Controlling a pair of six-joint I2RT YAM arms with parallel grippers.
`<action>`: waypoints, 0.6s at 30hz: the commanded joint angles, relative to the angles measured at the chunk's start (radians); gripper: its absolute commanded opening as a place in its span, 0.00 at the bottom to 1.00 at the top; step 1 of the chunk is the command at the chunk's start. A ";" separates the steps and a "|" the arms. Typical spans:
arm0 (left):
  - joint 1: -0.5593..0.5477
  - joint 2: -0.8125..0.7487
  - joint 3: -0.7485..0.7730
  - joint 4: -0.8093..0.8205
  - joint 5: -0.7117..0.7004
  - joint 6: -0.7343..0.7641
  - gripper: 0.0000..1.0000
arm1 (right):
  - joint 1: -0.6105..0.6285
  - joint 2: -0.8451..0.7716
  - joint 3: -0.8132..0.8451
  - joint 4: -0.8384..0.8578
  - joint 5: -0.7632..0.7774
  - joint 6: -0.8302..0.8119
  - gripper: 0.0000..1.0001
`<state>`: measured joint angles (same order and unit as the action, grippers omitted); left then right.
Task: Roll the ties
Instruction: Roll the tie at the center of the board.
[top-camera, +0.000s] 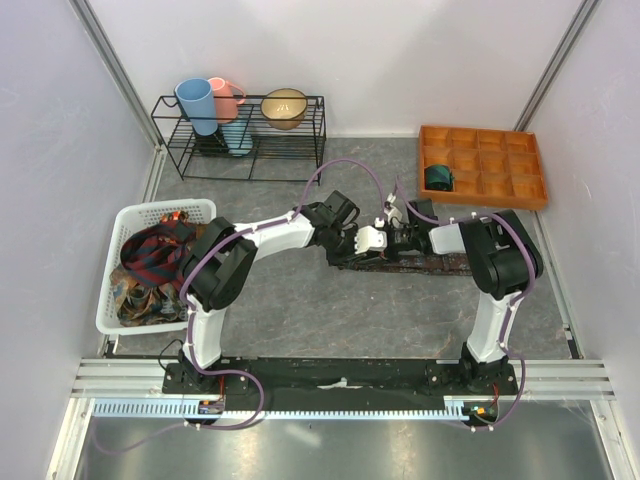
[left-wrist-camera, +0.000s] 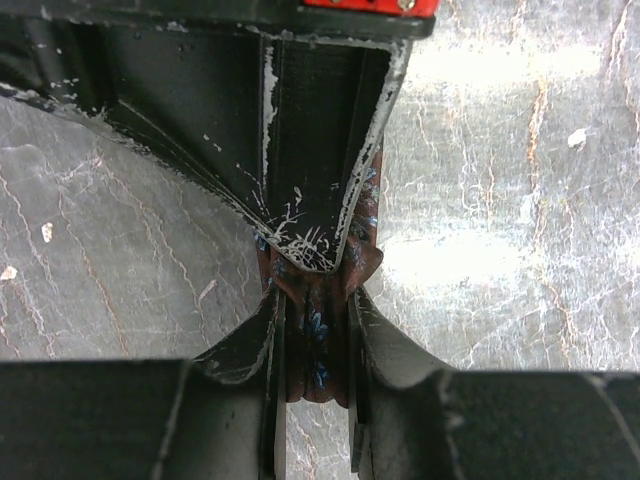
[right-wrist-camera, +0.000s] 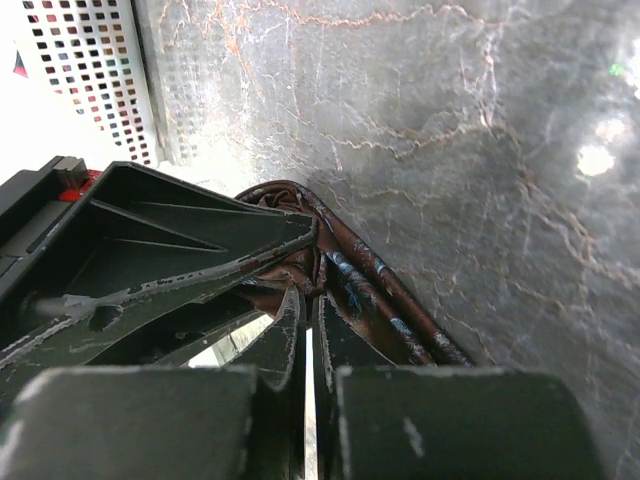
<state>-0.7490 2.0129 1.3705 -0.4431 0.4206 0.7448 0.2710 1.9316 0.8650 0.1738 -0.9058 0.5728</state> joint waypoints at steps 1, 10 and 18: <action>0.036 -0.002 0.006 -0.063 0.010 -0.012 0.30 | 0.007 0.046 0.040 -0.123 0.088 -0.111 0.00; 0.148 -0.100 -0.054 0.009 0.237 -0.070 0.69 | 0.007 0.064 0.075 -0.260 0.165 -0.195 0.00; 0.160 -0.129 -0.126 0.130 0.313 -0.079 0.70 | 0.005 0.084 0.109 -0.307 0.191 -0.215 0.00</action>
<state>-0.5755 1.9202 1.2549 -0.3950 0.6456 0.6941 0.2787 1.9652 0.9718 -0.0418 -0.8734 0.4316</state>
